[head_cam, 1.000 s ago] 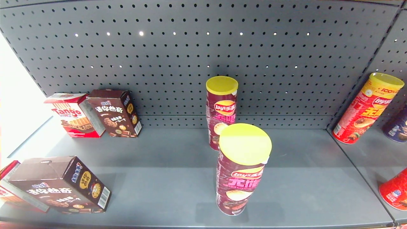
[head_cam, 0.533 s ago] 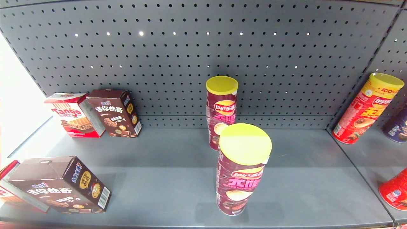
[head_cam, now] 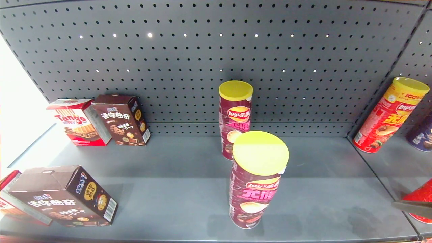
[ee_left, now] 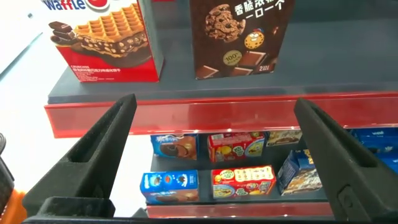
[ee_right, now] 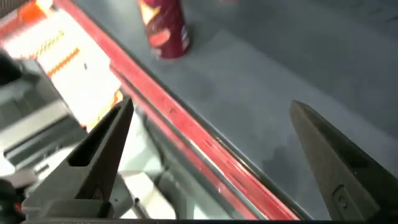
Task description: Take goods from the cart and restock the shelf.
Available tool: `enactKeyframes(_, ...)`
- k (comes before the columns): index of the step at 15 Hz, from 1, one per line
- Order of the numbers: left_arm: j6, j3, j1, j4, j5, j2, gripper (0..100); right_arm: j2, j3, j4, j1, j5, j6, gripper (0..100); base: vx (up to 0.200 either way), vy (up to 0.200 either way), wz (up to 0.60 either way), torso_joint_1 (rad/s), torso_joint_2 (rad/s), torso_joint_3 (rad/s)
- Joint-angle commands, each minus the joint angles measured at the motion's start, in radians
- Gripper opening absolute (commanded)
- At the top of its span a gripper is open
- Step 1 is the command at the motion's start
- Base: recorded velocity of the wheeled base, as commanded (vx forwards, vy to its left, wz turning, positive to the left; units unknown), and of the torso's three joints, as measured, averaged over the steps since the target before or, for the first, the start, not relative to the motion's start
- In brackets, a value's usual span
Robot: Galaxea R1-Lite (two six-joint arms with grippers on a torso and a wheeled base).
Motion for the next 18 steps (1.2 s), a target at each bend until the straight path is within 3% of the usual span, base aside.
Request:
enactKeyframes(1,0.000,0.000,0.000,0.000,0.000,0.002,100,0.107,0.005,-0.018,0.021,-0.006,-0.019,100,0.000,0.000,0.00,0.000,0.00,0.000)
enactKeyframes(5,0.000,0.000,0.000,-0.002,0.002,0.002,100,0.193,-0.007,-0.060,0.069,-0.159,-0.040,100,0.000,0.000,0.00,0.000,0.00,0.000)
enactKeyframes(15,-0.019,0.000,0.002,-0.002,0.011,0.002,100,0.456,-0.177,-0.126,0.113,-0.217,-0.037,100,0.000,0.000,0.00,0.000,0.00,0.000)
enactKeyframes(18,-0.017,0.000,0.002,-0.002,0.011,0.002,100,0.562,-0.283,-0.126,0.135,-0.253,-0.039,100,0.000,0.000,0.00,0.000,0.00,0.000)
